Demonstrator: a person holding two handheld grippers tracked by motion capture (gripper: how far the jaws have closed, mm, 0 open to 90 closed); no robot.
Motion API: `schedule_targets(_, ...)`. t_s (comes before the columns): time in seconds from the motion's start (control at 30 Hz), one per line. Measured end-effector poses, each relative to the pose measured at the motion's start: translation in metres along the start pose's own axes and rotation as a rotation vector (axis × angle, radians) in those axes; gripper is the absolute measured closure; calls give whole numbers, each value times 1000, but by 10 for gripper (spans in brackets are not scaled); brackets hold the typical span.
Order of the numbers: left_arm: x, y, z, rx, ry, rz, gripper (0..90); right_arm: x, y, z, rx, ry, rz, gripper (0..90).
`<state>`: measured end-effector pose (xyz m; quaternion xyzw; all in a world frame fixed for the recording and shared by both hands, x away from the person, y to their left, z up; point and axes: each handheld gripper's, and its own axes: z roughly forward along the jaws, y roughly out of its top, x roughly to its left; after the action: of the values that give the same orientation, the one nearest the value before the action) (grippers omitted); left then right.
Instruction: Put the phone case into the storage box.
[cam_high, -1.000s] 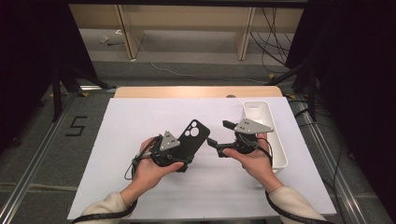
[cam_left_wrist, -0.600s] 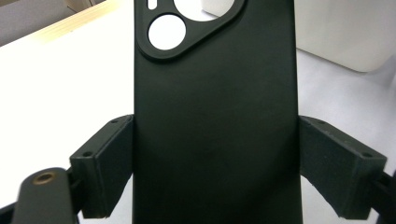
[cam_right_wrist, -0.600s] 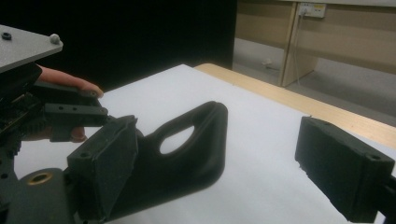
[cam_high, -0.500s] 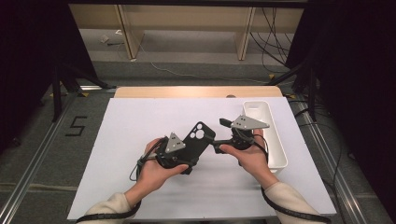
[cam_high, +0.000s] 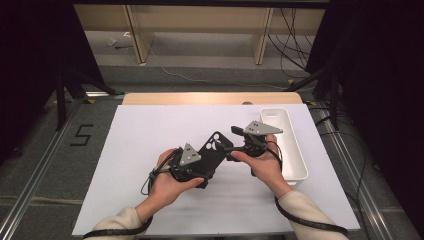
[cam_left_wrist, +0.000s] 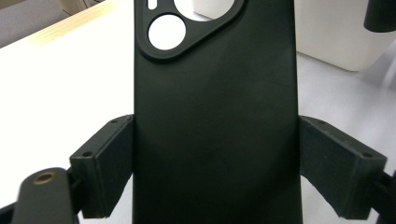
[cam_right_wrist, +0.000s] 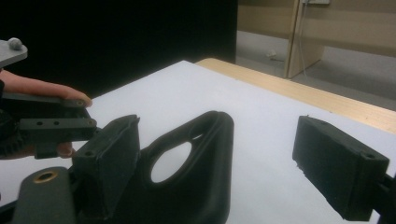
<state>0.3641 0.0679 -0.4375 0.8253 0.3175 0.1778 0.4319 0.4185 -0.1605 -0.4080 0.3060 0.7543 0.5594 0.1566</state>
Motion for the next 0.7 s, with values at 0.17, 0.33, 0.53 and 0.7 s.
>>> schedule_targets(0.17, -1, 0, 0, 0, -3, 1, 150, 0, 0, 5, 14, -1, 8, 167)
schedule_targets(0.33, -3, 1, 1, -3, -13, -8, 150, 1, 0, 11, 23, 4, 14, 173)
schedule_targets(0.53, -5, 2, 2, -2, -16, -3, 150, 1, -1, 14, 35, 1, 22, 190)
schedule_targets(0.7, -6, 2, 3, -6, -18, 1, 150, 0, -2, 15, 51, -11, 34, 218)
